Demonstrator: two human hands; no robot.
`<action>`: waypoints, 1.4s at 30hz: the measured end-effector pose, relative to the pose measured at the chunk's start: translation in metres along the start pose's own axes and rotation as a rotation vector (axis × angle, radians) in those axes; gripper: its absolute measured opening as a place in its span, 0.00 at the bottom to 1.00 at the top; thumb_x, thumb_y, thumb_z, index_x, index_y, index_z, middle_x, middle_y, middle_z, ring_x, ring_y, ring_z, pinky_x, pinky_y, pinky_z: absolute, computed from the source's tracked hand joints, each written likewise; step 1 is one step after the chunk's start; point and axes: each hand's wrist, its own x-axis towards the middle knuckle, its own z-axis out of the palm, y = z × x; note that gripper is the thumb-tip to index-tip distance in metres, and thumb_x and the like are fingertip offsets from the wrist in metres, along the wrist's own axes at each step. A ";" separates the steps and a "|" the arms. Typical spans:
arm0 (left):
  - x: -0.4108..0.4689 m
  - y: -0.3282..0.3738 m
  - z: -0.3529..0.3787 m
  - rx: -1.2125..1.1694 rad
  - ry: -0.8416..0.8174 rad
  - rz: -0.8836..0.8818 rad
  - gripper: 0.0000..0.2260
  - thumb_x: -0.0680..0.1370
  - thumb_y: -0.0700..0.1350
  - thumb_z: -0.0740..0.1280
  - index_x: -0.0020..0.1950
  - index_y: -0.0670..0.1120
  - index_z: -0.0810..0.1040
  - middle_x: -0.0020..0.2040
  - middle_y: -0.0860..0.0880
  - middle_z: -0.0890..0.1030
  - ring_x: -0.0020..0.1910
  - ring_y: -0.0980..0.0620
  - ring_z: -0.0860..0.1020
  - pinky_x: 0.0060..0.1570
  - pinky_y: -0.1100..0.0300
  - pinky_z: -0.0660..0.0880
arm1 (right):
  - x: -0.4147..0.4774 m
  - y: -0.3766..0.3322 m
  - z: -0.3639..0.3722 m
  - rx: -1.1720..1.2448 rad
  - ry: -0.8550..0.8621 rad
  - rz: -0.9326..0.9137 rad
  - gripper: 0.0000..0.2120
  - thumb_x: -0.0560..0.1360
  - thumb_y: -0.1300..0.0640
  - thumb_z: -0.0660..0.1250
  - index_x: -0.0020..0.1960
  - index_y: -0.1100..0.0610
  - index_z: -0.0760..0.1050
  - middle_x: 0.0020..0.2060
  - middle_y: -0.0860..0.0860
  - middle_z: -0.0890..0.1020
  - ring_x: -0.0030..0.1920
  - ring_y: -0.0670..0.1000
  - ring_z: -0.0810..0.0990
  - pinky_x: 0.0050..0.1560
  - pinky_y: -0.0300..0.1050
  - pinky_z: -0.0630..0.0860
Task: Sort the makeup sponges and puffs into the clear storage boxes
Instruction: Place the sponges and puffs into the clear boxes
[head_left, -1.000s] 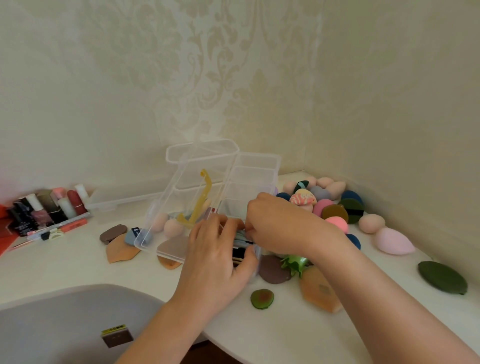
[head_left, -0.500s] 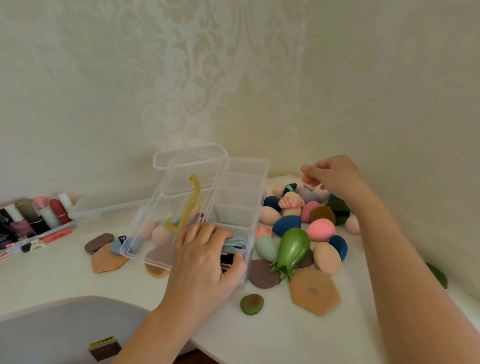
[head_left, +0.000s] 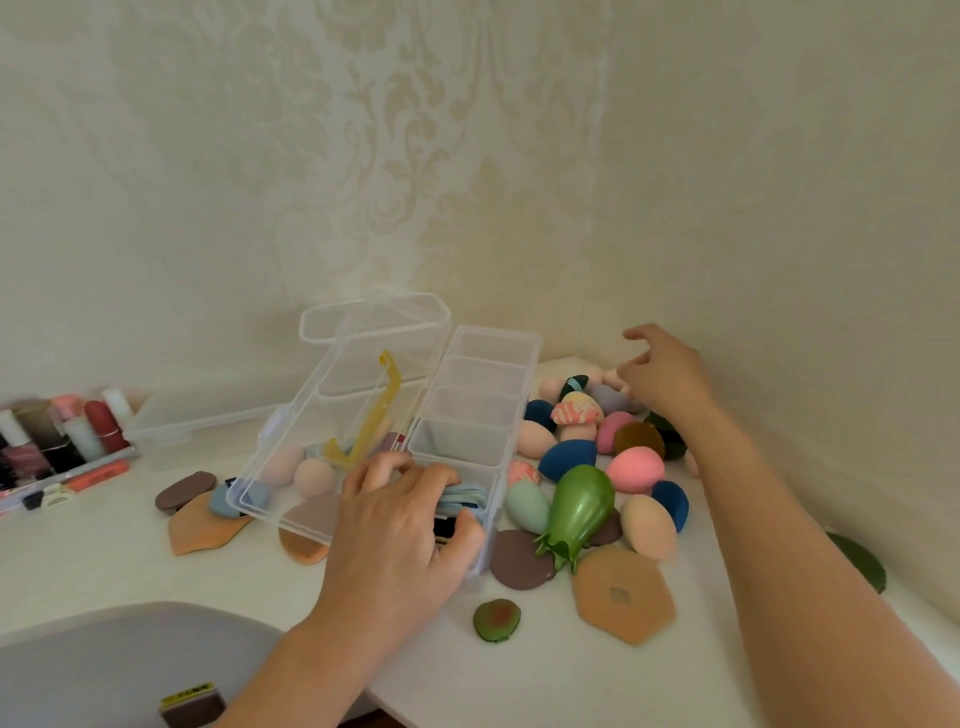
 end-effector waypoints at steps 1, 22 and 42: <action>0.001 0.000 0.000 0.001 0.002 -0.004 0.14 0.70 0.54 0.57 0.42 0.49 0.79 0.36 0.56 0.79 0.49 0.52 0.70 0.50 0.56 0.64 | 0.001 -0.002 0.008 -0.020 -0.045 -0.037 0.22 0.76 0.62 0.62 0.69 0.51 0.67 0.57 0.58 0.78 0.55 0.57 0.77 0.54 0.46 0.73; 0.002 0.002 -0.001 0.015 -0.014 -0.037 0.12 0.71 0.53 0.57 0.38 0.49 0.76 0.34 0.54 0.77 0.48 0.50 0.73 0.51 0.54 0.69 | -0.038 -0.059 -0.013 0.229 0.246 -0.307 0.10 0.69 0.57 0.74 0.46 0.54 0.74 0.39 0.48 0.79 0.40 0.49 0.77 0.41 0.43 0.74; 0.001 0.001 -0.002 -0.067 0.038 -0.017 0.15 0.74 0.52 0.57 0.40 0.51 0.83 0.38 0.58 0.81 0.49 0.53 0.72 0.54 0.58 0.64 | -0.131 -0.112 0.013 -0.512 -0.273 -0.641 0.10 0.76 0.54 0.62 0.52 0.59 0.76 0.46 0.54 0.79 0.45 0.54 0.77 0.38 0.43 0.70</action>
